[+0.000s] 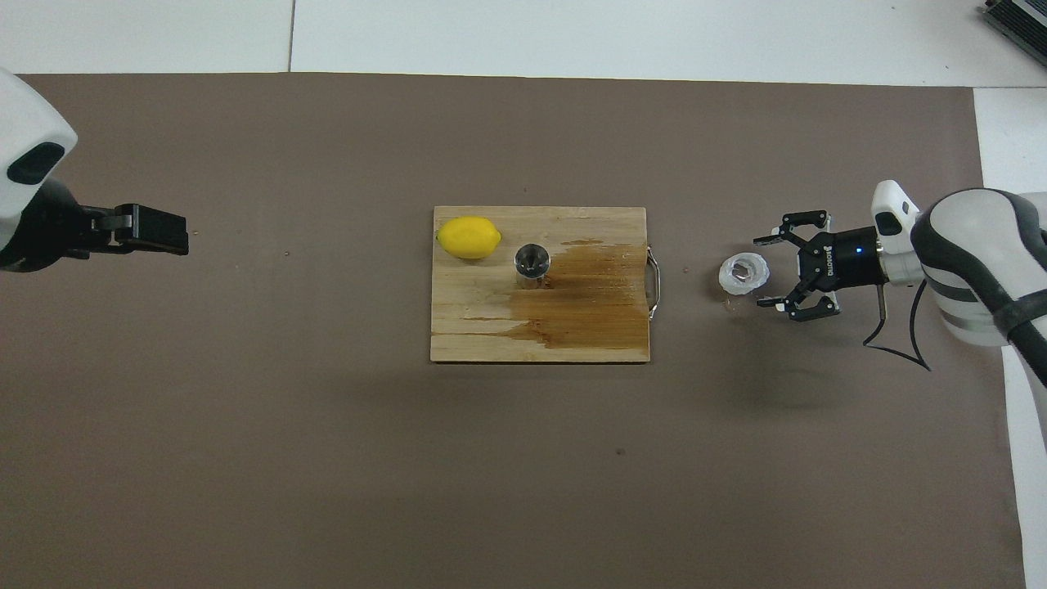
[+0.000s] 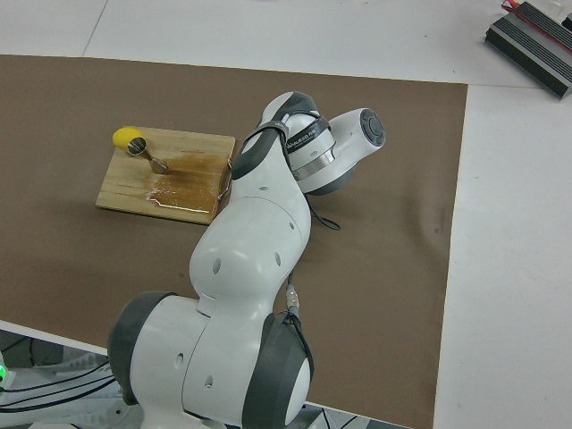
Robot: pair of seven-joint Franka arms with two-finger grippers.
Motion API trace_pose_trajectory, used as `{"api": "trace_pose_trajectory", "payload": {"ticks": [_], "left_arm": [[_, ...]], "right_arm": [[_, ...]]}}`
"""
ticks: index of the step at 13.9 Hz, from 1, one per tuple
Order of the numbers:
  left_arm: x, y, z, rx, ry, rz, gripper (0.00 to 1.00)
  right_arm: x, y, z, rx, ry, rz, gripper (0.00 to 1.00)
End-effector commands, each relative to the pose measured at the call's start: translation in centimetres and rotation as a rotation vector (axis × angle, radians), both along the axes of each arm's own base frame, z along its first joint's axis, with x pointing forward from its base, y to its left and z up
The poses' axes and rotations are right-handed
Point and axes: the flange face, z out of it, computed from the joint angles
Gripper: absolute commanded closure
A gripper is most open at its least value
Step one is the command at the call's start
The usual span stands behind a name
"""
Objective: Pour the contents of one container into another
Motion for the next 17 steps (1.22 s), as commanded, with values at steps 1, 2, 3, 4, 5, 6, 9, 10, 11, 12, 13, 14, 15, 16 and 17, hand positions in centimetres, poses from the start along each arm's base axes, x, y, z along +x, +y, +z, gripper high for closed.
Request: {"api": "trace_pose_trajectory", "payload": {"ticks": [1,2,3,4,5,6,9,10,11,12,13,14,15,16,17], "left_arm": [[-0.9,-0.2,-0.7,0.024,0.042,-0.021,0.0],[-1.4,-0.1,-1.1,0.027,0.052,-0.024,0.0],[-1.6,0.1,-1.2,0.027,0.057,-0.019,0.0],[-1.6,0.2,-1.2,0.026,0.057,-0.009,0.0],[-1.6,0.3,-1.2,0.026,0.053,-0.005,0.0],[-1.6,0.2,-1.2,0.026,0.051,-0.005,0.0],[-1.6,0.2,-1.2,0.026,0.051,-0.005,0.0],[-1.6,0.2,-1.1,0.025,0.05,-0.005,0.0],[-1.6,0.2,-1.2,0.026,0.051,-0.005,0.0],[-1.6,0.2,-1.1,0.026,0.051,-0.005,0.0],[-1.6,0.2,-1.1,0.025,0.05,-0.005,0.0],[-1.6,0.2,-1.1,0.025,0.05,-0.005,0.0],[-1.6,0.2,-1.1,0.025,0.05,-0.005,0.0],[-1.6,0.2,-1.2,0.026,0.051,-0.005,0.0],[-1.6,0.2,-1.1,0.025,0.05,-0.005,0.0]], "right_arm": [[-0.2,0.4,-1.1,-0.009,-0.024,-0.001,0.07],[-0.2,0.2,-1.0,-0.011,-0.025,-0.007,0.35],[-0.2,0.3,-1.1,-0.012,-0.025,-0.004,0.52],[-0.2,0.3,-1.1,-0.012,-0.024,-0.002,0.65],[-0.2,0.3,-1.1,-0.013,-0.023,-0.005,0.7],[-0.1,0.4,-0.7,-0.015,-0.028,-0.007,0.73],[0.1,0.4,0.1,-0.016,-0.023,-0.024,0.77],[0.2,0.8,0.7,-0.017,-0.02,-0.033,0.78],[0.3,1.6,1.8,-0.02,-0.017,-0.041,0.78],[0.4,2.8,3.3,-0.035,-0.012,-0.044,0.78],[0.5,4.3,4.9,-0.083,-0.002,-0.04,0.78],[0.6,5.6,6.6,-0.132,0.011,-0.062,0.78],[0.6,7.6,8.1,-0.157,0.03,-0.078,0.78],[0.5,9.9,9.0,-0.167,0.052,-0.088,0.78],[0.5,11.5,10.0,-0.174,0.07,-0.11,0.78]]}}
